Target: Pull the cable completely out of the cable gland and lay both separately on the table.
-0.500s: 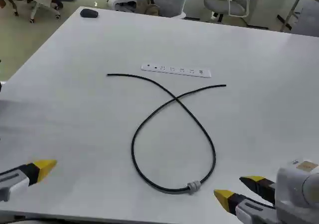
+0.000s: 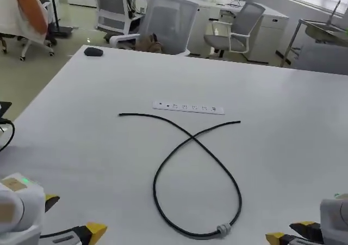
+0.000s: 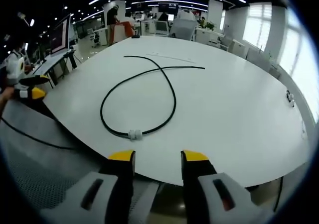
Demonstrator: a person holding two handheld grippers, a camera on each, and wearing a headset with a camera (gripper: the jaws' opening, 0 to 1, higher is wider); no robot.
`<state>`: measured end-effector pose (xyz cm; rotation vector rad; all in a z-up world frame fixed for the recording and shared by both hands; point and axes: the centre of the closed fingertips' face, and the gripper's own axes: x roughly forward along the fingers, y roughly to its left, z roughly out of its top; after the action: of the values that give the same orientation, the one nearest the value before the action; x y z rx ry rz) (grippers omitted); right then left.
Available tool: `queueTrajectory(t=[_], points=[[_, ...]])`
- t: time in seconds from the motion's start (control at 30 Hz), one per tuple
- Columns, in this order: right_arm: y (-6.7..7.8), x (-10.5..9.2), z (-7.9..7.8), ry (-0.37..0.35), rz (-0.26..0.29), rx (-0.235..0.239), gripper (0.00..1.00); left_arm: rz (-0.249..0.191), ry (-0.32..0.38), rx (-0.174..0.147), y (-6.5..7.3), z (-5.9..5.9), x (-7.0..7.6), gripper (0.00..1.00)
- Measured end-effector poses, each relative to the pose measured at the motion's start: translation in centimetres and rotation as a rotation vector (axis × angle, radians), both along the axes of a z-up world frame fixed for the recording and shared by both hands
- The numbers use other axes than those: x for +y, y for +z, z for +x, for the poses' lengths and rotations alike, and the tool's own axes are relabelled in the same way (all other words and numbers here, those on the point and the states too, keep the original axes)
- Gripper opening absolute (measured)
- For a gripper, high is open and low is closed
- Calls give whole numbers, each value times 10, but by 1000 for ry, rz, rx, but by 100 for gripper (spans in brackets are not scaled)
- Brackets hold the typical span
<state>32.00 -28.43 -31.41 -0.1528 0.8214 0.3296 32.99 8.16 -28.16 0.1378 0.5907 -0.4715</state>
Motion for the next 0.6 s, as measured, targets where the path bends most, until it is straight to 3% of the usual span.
queueTrajectory(t=[0.07,0.37,0.6], points=[[1,0,0,-3,7,-6,37,-13,-2,-1,0,0,-2,64],[-4,7,-4,39,14,27,37,21,57,41,-9,0,13,65],[-1,14,-3,67,43,13,36,35,53,59,-12,-4,11,65]])
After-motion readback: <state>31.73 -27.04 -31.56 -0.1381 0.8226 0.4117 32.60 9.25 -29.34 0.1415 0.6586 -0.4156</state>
